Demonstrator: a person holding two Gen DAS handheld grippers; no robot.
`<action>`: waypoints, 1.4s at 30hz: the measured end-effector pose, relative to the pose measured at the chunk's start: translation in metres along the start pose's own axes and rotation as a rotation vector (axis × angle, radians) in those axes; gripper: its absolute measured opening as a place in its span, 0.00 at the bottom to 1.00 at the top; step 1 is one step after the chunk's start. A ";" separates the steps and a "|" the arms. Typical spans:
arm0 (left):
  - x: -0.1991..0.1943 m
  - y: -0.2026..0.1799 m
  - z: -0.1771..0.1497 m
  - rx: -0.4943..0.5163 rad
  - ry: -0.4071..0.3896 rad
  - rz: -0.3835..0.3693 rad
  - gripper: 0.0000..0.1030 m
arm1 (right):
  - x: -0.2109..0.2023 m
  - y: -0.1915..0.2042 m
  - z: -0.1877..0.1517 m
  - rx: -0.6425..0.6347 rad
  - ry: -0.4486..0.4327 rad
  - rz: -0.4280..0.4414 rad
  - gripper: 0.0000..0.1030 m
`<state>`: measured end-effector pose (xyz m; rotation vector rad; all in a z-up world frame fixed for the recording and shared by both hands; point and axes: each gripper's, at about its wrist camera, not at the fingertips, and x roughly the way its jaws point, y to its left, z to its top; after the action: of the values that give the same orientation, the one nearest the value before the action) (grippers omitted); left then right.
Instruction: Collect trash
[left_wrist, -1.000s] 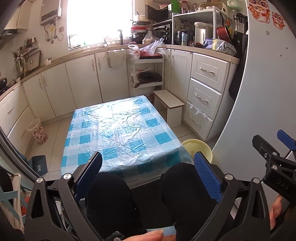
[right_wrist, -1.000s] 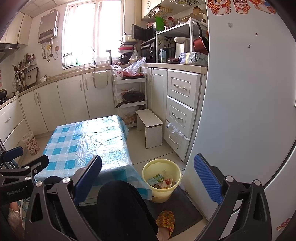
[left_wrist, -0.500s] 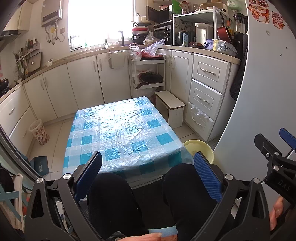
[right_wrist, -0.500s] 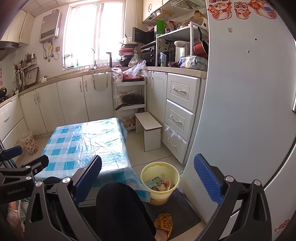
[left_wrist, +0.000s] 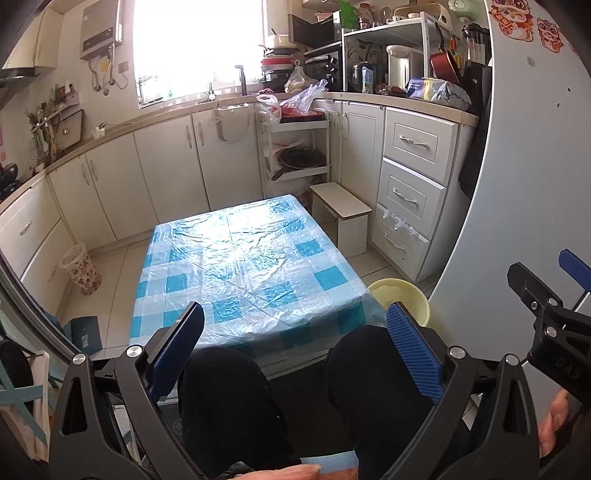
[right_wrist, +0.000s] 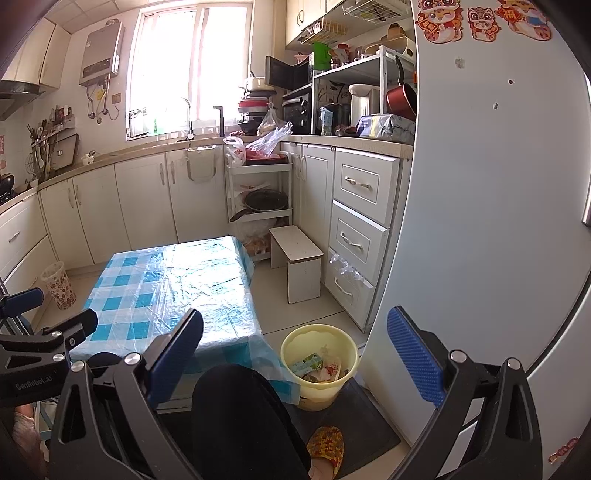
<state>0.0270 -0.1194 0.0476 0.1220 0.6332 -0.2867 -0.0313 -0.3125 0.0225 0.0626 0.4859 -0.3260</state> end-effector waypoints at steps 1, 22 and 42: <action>0.000 0.000 0.000 0.001 0.001 -0.004 0.93 | 0.000 0.000 0.000 -0.002 -0.002 -0.002 0.93; -0.013 -0.003 0.005 0.048 -0.052 0.050 0.93 | -0.002 -0.003 0.001 -0.006 -0.014 -0.002 0.93; -0.012 -0.001 0.007 0.035 -0.050 0.053 0.93 | -0.003 -0.001 0.001 -0.009 -0.014 0.000 0.93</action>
<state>0.0216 -0.1190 0.0602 0.1644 0.5750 -0.2485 -0.0337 -0.3132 0.0242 0.0513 0.4737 -0.3235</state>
